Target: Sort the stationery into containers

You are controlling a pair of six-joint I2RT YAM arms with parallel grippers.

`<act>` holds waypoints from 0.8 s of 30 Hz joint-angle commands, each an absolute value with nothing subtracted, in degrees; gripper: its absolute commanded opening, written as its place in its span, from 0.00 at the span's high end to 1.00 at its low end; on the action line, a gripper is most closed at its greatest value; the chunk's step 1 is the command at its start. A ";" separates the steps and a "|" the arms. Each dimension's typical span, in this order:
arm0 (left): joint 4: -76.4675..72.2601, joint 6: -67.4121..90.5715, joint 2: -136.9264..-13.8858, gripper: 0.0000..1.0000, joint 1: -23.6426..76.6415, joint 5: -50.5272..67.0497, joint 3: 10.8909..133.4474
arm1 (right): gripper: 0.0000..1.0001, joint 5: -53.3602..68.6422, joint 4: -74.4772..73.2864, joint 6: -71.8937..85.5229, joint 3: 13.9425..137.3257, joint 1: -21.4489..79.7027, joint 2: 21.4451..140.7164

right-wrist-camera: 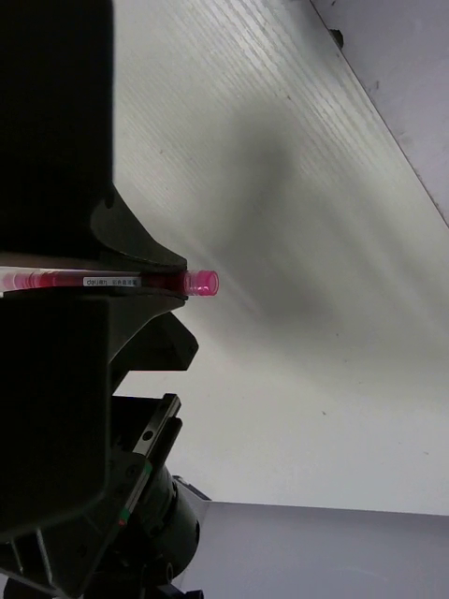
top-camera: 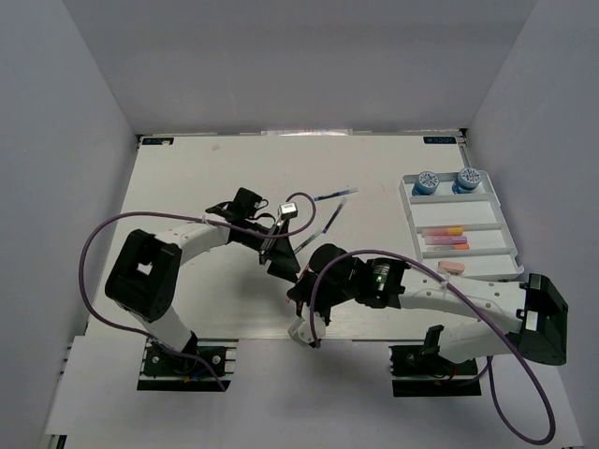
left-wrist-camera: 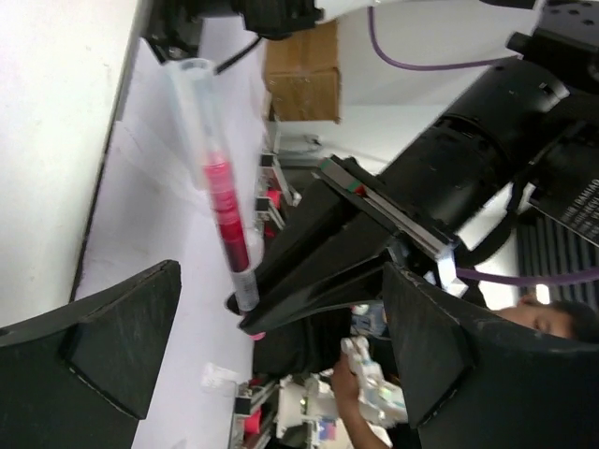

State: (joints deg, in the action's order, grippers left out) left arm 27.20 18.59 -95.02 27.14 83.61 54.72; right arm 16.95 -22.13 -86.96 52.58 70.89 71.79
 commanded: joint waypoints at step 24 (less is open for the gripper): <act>39.21 13.01 -92.38 0.02 13.89 -3.34 79.72 | 1.00 8.16 -34.89 -52.91 74.78 43.55 80.32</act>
State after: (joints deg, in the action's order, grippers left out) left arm 40.05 15.38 -95.42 13.39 1.45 79.75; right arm 4.93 -32.51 -57.21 69.43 49.54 78.37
